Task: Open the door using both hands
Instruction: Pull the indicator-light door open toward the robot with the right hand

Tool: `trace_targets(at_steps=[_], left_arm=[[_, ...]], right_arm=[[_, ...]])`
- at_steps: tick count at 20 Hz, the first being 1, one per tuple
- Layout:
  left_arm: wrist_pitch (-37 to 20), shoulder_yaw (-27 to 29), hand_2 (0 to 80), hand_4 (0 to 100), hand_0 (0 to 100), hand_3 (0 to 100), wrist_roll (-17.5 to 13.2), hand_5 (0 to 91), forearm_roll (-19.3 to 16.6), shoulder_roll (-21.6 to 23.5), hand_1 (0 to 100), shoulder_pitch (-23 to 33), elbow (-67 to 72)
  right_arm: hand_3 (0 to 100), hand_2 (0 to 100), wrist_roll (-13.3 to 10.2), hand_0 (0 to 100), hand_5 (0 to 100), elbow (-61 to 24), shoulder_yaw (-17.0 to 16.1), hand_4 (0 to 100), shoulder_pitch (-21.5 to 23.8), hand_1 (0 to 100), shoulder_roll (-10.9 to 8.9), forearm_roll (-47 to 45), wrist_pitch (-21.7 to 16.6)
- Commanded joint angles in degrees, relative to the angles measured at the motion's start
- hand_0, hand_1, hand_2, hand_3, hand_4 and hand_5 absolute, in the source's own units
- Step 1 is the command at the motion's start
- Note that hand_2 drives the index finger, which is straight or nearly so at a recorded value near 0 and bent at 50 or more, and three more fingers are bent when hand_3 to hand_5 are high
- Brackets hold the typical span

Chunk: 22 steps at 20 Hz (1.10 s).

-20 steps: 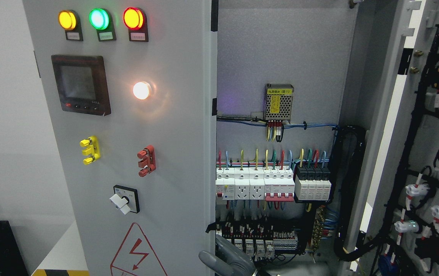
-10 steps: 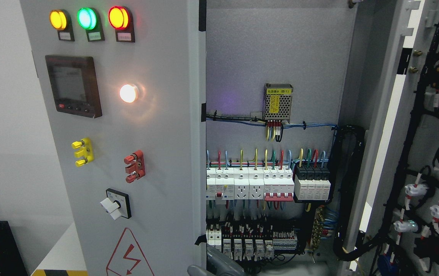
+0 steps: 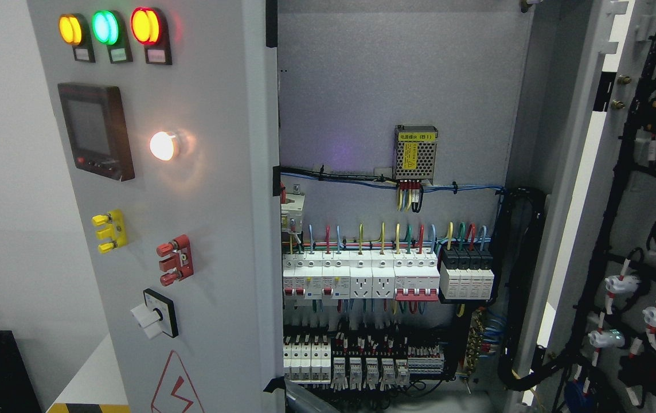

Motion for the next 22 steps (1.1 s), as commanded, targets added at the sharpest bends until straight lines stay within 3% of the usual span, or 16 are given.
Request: trace_targets(at_steps=[1, 22], left_arm=[[0.05, 0.00, 0.0, 0, 12, 0, -0.04, 0.0, 0.00, 0.00, 39, 0.00, 0.00], [-0.04, 0.00, 0.0, 0, 12, 0, -0.04, 0.0, 0.00, 0.00, 39, 0.00, 0.00]], right_arm=[[0, 0, -0.02, 12, 0, -3.32, 4.52, 0, 0.14, 39, 0.41, -2.16, -0.05], [0, 0, -0.29, 12, 0, -5.17, 12.26, 0, 1.11, 39, 3.31, -2.34, 0.04]])
